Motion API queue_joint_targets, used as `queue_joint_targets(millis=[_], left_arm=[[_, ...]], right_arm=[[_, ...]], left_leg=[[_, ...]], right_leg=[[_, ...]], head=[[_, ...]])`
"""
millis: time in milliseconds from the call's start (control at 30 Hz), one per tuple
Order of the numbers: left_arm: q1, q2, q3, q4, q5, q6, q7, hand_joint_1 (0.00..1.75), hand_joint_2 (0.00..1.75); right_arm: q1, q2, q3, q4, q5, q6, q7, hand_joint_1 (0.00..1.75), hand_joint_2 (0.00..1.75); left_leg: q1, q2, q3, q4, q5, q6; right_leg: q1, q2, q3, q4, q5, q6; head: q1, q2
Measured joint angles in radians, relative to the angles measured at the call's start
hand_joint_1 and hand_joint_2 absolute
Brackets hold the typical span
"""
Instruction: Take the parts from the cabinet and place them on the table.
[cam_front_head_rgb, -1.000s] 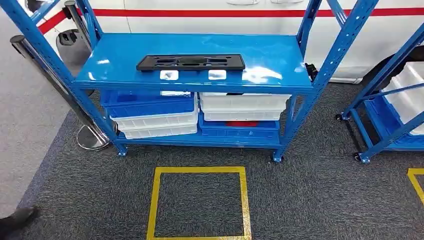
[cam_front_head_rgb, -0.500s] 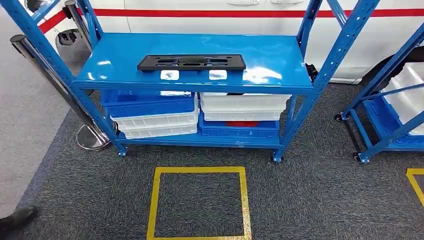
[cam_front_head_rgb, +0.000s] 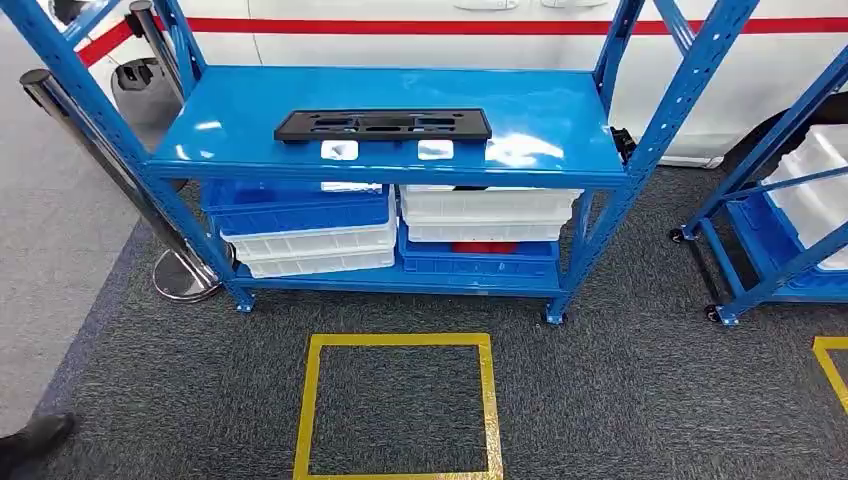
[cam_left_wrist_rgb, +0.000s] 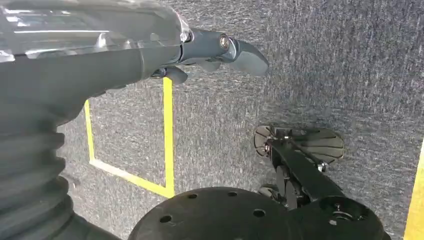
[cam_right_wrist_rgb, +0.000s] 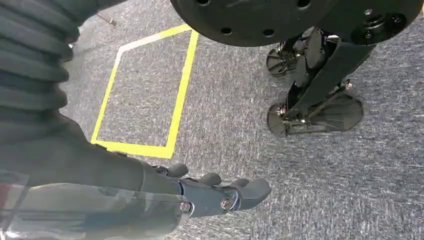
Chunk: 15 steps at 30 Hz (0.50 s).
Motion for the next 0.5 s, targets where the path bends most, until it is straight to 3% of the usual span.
queue_joint_targets(millis=[500], left_arm=[[0.000, 0.000, 0.000, 0.001, 0.000, 0.000, 0.000, 0.00, 1.75]], right_arm=[[0.000, 0.000, 0.000, 0.000, 0.000, 0.000, 0.000, 0.00, 1.75]], left_leg=[[0.000, 0.000, 0.000, 0.000, 0.000, 0.000]], right_leg=[[0.000, 0.000, 0.000, 0.000, 0.000, 0.000]], head=[[0.000, 0.000]])
